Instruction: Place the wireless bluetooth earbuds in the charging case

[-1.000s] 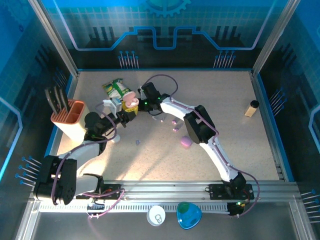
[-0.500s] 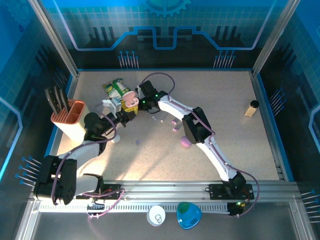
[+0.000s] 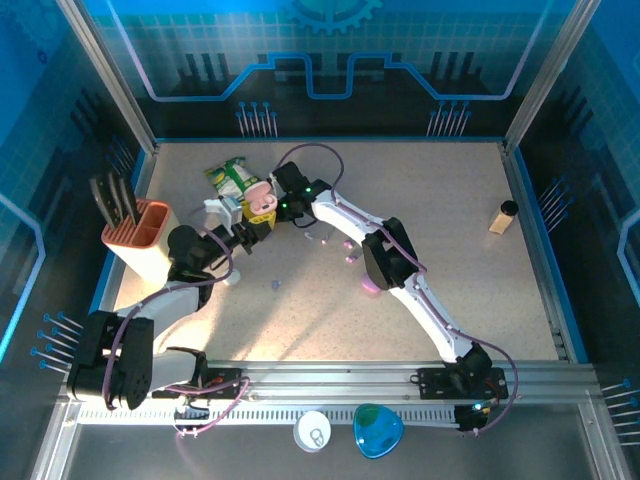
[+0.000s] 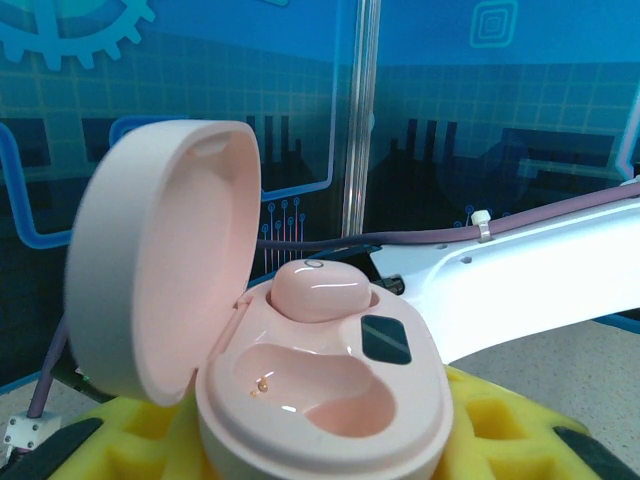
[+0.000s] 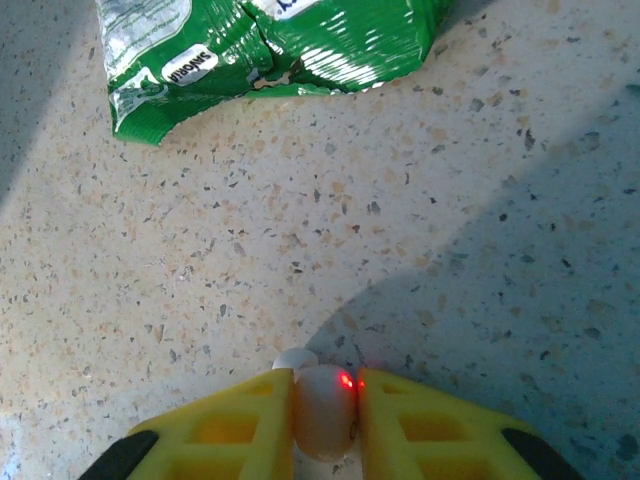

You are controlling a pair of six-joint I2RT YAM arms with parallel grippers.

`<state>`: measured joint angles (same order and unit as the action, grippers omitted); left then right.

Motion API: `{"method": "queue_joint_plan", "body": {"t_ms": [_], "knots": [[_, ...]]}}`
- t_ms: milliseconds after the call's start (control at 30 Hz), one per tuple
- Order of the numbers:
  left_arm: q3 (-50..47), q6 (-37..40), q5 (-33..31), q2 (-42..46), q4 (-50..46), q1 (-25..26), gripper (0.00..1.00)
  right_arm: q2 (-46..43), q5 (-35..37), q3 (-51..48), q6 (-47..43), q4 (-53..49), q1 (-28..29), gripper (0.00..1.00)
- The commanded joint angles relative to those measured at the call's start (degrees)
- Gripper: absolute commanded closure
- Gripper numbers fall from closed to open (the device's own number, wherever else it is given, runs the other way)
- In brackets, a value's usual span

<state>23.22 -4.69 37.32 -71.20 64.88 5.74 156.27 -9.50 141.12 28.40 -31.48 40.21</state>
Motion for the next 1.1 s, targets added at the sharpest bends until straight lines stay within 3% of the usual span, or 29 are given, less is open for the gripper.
{"method": "queue_joint_plan", "body": {"t_ms": [0,533,1067], "knots": [[-0.1,-1.0,1.3,0.0,1.8,-0.6,0.68,0.8,1.7,-1.1,-1.0,-6.5,1.1,0.77],[-0.3,1.7,0.6,1.1,-1.1,-0.7,0.68,-25.9,0.0,-34.8,3.0,13.6,-2.4,0.78],[-2.0,1.0,2.1,0.5,1.6,-0.5,0.68,-54.2,3.4,-77.8,6.4,20.3,-1.3,0.77]]}}
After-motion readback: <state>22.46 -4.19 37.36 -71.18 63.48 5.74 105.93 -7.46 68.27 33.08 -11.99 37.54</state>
